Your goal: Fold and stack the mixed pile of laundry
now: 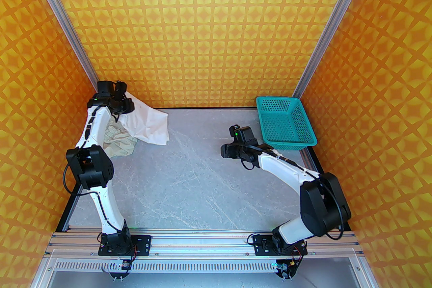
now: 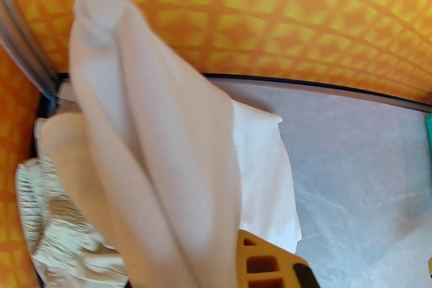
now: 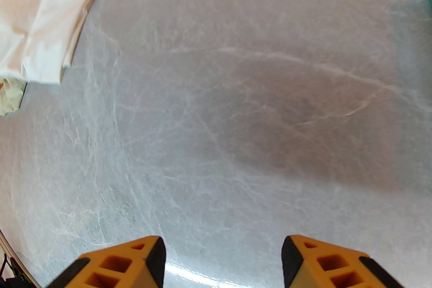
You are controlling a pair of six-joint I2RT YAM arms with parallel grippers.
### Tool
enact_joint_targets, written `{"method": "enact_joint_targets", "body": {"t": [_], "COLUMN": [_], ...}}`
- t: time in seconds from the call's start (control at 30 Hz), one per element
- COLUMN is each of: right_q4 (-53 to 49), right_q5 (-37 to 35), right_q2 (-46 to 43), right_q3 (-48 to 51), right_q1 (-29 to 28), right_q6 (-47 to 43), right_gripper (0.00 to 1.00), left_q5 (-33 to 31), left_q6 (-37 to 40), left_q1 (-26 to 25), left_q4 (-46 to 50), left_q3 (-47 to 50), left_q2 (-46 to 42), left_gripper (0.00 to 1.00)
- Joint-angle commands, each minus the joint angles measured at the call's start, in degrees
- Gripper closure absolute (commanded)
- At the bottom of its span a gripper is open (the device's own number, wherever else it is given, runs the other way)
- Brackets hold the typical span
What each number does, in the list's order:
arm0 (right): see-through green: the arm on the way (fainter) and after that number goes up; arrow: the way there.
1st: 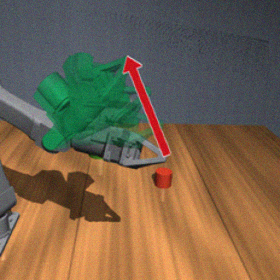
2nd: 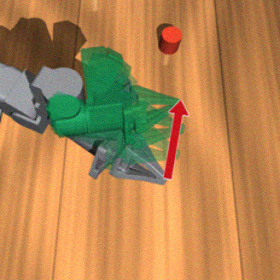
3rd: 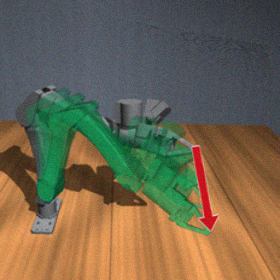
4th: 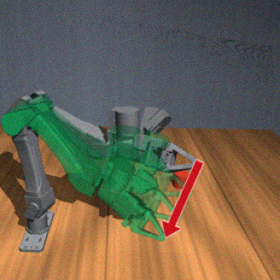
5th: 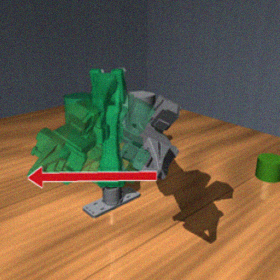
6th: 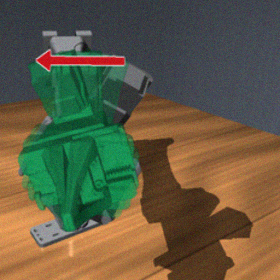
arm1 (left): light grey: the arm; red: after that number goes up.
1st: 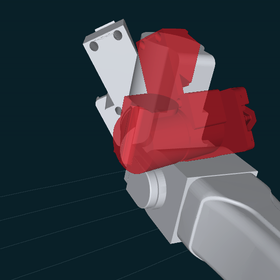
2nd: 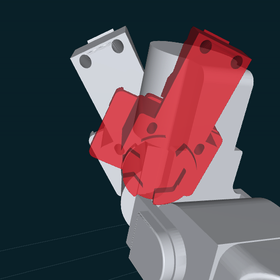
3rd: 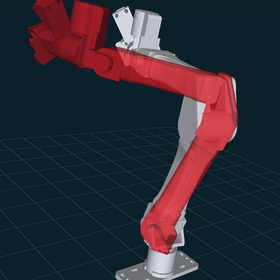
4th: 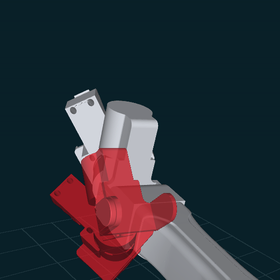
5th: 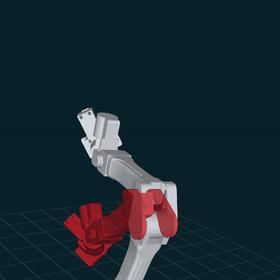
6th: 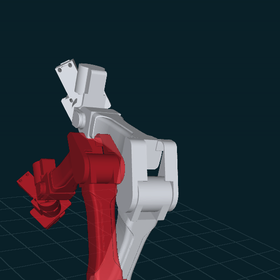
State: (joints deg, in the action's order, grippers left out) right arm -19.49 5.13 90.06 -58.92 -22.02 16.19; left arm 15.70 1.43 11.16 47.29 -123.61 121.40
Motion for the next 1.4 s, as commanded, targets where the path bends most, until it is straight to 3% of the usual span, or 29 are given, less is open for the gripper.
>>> {"method": "enact_joint_targets", "body": {"t": [0.0, 0.33, 0.6, 0.83, 1.27, 1.3, 1.37], "right_q4": [0.65, -0.52, -1.81, -5.48, -8.99, -8.99, -8.19], "right_q5": [1.81, 3.63, 5.13, 5.81, 5.05, 4.94, 4.19], "right_q2": [1.64, 6.11, 8.29, 9.33, 9.25, 9.06, 8.37], "right_q3": [-2.88, -7.99, -10.57, -12.45, -13.82, -13.83, -13.44], "right_q1": [0.31, 0.90, 0.85, 0.85, 0.84, 0.84, 0.88], "right_q6": [-1.31, -1.99, -1.86, -2.47, -2.10, -1.75, -1.00], "right_gripper": [0.39, 0.39, 0.39, 0.40, 0.42, 0.42, 0.42], "left_q5": [-2.03, -0.75, -0.09, -10.57, -28.28, -29.63, -35.92], "left_q6": [3.60, 6.71, 9.69, 11.99, 15.59, 15.76, 15.62], "left_q1": [1.47, 5.72, 10.08, 10.22, 7.75, 7.69, 7.31], "left_q4": [5.03, 10.55, 11.85, 13.18, 5.08, 4.62, 4.30], "left_q3": [-4.31, -9.54, -11.43, -19.92, -18.59, -18.58, -19.45], "left_q2": [0.56, 0.14, 5.20, 15.02, 19.65, 19.82, 20.31], "left_gripper": [1.00, 1.00, 1.00, 1.00, 1.00, 0.95, 0.55]}}
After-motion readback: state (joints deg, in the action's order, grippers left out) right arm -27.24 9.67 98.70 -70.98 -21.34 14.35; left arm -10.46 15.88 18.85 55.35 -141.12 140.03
